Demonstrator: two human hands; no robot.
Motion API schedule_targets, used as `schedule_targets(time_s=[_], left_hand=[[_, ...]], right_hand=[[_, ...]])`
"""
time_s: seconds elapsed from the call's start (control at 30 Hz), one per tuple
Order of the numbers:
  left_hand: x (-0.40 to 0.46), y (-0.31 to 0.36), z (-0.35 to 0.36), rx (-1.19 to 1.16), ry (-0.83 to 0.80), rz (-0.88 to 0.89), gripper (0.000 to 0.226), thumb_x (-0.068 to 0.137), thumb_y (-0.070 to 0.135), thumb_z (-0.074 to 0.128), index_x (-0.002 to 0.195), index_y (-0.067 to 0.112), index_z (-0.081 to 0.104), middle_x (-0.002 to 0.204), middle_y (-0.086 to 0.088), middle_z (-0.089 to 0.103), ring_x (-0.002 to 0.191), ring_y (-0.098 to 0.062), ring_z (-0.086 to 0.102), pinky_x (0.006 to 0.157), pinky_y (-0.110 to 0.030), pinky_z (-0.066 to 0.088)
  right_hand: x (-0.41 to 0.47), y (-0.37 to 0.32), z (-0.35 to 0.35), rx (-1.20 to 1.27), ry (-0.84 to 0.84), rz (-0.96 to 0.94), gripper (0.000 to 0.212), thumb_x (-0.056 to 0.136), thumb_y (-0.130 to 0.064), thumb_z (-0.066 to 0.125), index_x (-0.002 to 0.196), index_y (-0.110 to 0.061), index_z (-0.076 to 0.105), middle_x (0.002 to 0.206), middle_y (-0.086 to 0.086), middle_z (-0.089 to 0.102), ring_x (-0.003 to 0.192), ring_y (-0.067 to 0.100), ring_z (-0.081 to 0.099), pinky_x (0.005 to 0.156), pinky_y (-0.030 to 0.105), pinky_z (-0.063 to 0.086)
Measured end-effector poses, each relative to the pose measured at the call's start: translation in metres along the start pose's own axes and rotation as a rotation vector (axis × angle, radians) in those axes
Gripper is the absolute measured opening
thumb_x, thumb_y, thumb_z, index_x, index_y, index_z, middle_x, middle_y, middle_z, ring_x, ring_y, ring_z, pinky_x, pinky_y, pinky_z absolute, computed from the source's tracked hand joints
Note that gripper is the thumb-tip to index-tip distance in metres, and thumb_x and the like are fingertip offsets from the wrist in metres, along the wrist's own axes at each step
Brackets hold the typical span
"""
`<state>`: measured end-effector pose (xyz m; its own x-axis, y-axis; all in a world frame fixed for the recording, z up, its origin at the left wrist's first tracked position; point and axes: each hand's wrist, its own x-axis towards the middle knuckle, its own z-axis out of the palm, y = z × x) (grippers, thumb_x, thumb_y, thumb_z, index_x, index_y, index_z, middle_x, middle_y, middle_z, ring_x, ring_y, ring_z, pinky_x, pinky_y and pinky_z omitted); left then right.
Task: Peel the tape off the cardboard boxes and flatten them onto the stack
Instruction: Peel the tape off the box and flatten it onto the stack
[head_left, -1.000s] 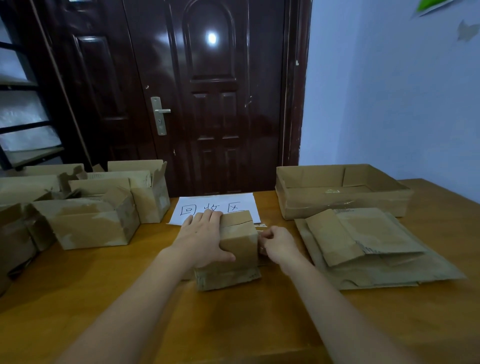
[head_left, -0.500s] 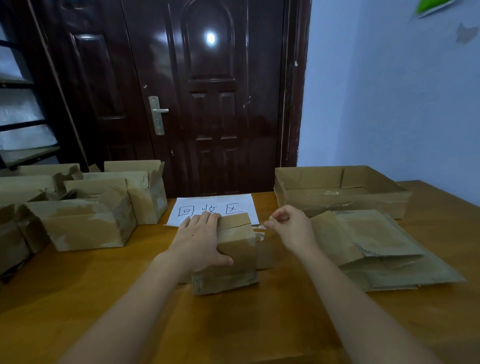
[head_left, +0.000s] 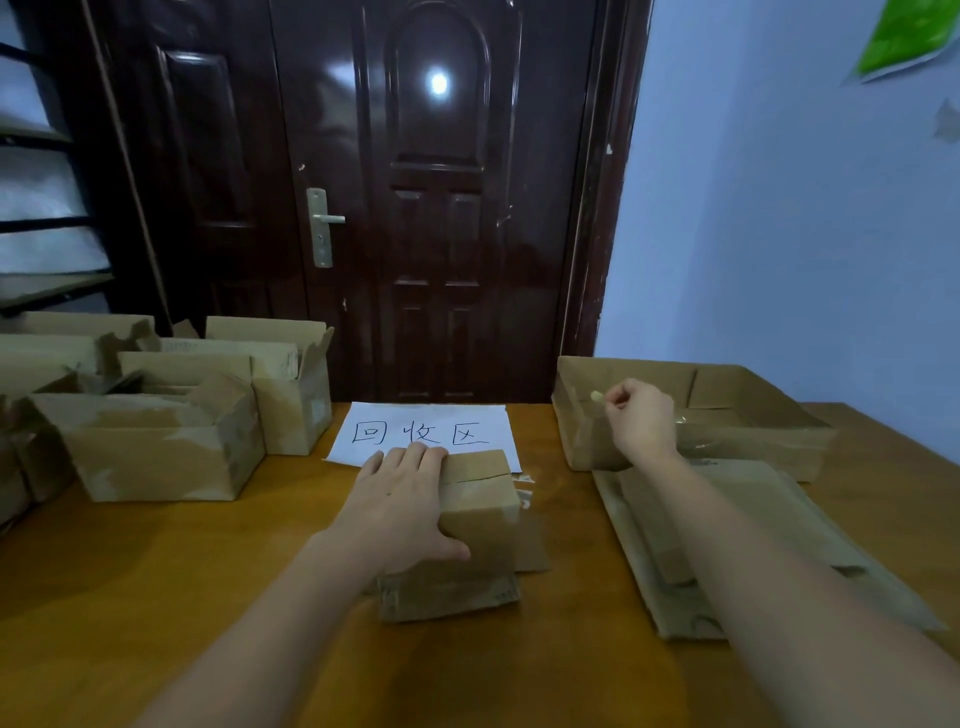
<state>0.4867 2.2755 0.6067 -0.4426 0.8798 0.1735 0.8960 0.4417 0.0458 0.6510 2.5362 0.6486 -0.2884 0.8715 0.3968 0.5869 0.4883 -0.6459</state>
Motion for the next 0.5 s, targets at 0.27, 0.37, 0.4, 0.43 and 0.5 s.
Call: schedule_targets(time_s=[0.27,0.37,0.4,0.43,0.5], left_hand=[[0.000,0.001,0.000,-0.009,0.004,-0.003,0.113,0.068,0.084,0.071,0.154,0.032,0.020,0.148,0.009,0.036,0.140,-0.017,0.033,0.125,-0.044,0.018],[-0.001,0.000,0.000,-0.007,0.004,0.003,0.113,0.068,0.084,0.070,0.155,0.031,0.020,0.149,0.008,0.036,0.140,-0.018,0.033,0.125,-0.045,0.018],[-0.001,0.000,0.001,-0.007,0.007,0.006,0.113,0.068,0.084,0.070,0.155,0.031,0.020,0.149,0.008,0.036,0.140,-0.018,0.033,0.125,-0.045,0.019],[0.000,-0.001,0.001,-0.008,0.008,0.007,0.113,0.068,0.085,0.069,0.154,0.031,0.020,0.149,0.008,0.036,0.140,-0.018,0.033,0.125,-0.045,0.019],[0.000,-0.001,0.002,-0.015,0.007,0.008,0.113,0.068,0.085,0.070,0.154,0.031,0.020,0.149,0.008,0.036,0.140,-0.018,0.034,0.125,-0.045,0.019]], right_hand=[[0.007,0.004,0.014,-0.496,-0.092,-0.165,0.018,0.103,-0.022,0.055,0.109,-0.025,0.071,0.100,-0.002,0.067,0.104,0.022,0.058,0.101,0.044,0.041],[0.007,0.005,0.013,-0.610,-0.120,-0.110,0.020,0.101,-0.020,0.051,0.084,-0.022,0.062,0.092,-0.001,0.059,0.111,0.025,0.051,0.103,0.048,0.037],[0.008,0.006,0.012,-0.634,-0.133,-0.082,0.025,0.100,-0.019,0.051,0.076,-0.022,0.057,0.090,0.000,0.057,0.115,0.026,0.049,0.104,0.049,0.035],[0.008,0.006,0.011,-0.652,-0.144,-0.059,0.026,0.099,-0.018,0.051,0.073,-0.022,0.054,0.089,0.000,0.055,0.118,0.027,0.048,0.105,0.051,0.034],[0.009,0.009,0.010,-0.679,-0.165,-0.038,0.024,0.098,-0.018,0.053,0.074,-0.023,0.054,0.094,0.001,0.058,0.121,0.028,0.045,0.106,0.052,0.032]])
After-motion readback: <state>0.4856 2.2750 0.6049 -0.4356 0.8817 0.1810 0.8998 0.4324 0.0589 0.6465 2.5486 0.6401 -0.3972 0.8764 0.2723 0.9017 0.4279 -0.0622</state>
